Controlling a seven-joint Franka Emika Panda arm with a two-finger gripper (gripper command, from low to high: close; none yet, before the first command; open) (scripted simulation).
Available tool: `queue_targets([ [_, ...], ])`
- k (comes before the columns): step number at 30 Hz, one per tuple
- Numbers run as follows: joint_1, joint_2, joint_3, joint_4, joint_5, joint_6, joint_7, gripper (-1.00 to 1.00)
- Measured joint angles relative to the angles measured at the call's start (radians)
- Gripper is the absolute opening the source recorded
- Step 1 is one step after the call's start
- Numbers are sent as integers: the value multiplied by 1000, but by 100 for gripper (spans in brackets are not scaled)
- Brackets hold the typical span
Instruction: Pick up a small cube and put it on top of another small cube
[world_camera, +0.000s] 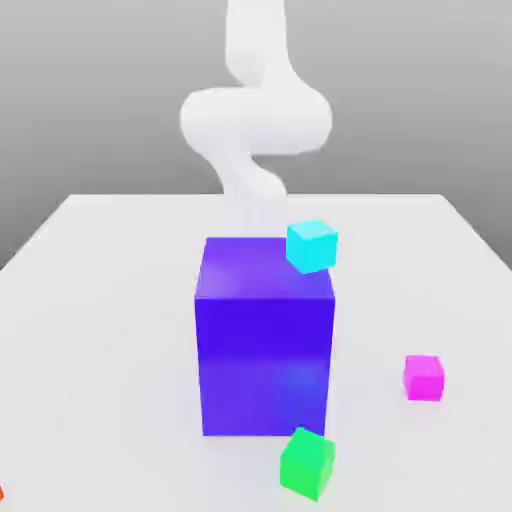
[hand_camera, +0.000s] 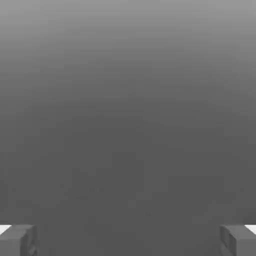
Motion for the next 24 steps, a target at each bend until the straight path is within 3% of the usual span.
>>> queue_targets([
  [15,380,556,91,-308,61,350,-561,0],
  [20,469,737,154,-410,-15,466,-675,0],
  [24,503,883,117,-411,-111,575,-644,0],
])
